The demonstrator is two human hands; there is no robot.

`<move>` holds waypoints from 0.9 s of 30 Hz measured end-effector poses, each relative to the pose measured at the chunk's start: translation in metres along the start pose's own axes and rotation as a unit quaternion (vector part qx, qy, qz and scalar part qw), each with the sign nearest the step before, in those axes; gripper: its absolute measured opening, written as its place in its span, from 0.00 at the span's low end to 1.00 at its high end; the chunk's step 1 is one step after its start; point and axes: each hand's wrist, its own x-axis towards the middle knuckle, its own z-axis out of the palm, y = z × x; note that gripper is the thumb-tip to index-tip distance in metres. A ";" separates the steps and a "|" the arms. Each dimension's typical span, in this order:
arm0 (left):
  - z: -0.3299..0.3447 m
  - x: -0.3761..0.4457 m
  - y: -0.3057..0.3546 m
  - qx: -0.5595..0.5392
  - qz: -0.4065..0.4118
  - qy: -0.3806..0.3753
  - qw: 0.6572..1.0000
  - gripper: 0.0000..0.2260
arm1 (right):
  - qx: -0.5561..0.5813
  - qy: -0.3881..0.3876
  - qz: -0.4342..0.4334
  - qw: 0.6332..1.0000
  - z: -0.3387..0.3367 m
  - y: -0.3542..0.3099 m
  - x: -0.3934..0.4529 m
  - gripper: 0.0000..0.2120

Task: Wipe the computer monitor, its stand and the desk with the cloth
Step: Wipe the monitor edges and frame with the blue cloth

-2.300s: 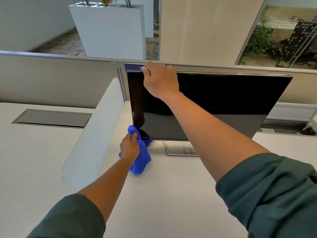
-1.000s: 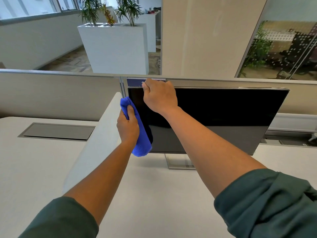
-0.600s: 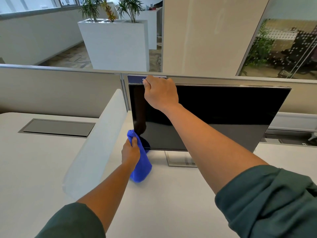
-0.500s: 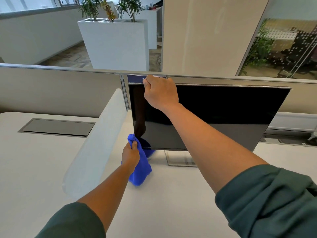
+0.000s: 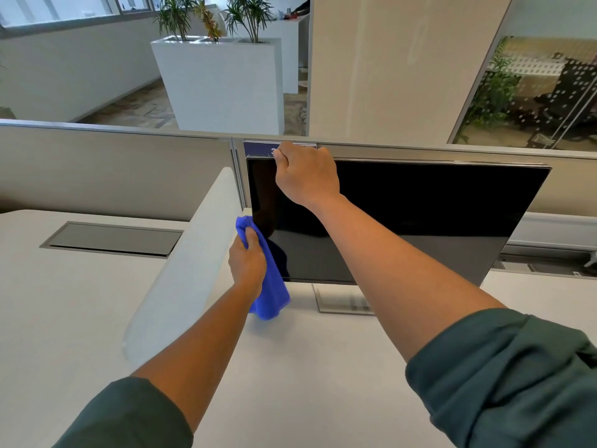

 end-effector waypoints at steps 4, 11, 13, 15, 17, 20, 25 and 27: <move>-0.001 0.006 0.053 -0.055 0.070 0.019 0.996 0.16 | -0.001 0.008 -0.004 1.000 -0.001 -0.001 0.001 0.16; -0.006 0.014 0.129 -0.091 0.177 0.030 0.980 0.16 | -0.009 -0.016 0.000 1.000 -0.007 -0.003 0.002 0.15; -0.006 0.012 0.141 -0.090 0.205 0.028 0.974 0.16 | 0.010 -0.041 0.011 0.999 -0.011 -0.004 0.004 0.15; -0.007 0.008 0.152 -0.084 0.229 0.025 0.970 0.16 | 0.089 -0.059 0.034 0.994 -0.017 -0.004 0.005 0.15; -0.007 0.001 0.161 -0.066 0.255 0.016 0.965 0.15 | 0.188 -0.051 0.065 0.979 -0.023 -0.005 0.003 0.21; -0.007 -0.013 0.171 -0.039 0.309 -0.002 0.950 0.15 | 0.266 -0.023 0.098 0.959 -0.033 -0.008 -0.001 0.28; -0.005 -0.042 0.196 -0.016 0.372 -0.070 0.926 0.15 | 0.364 0.033 0.098 0.926 -0.060 -0.006 -0.009 0.16; -0.002 -0.056 0.209 -0.010 0.399 -0.080 0.913 0.13 | 0.380 0.072 0.088 0.918 -0.079 -0.003 -0.015 0.15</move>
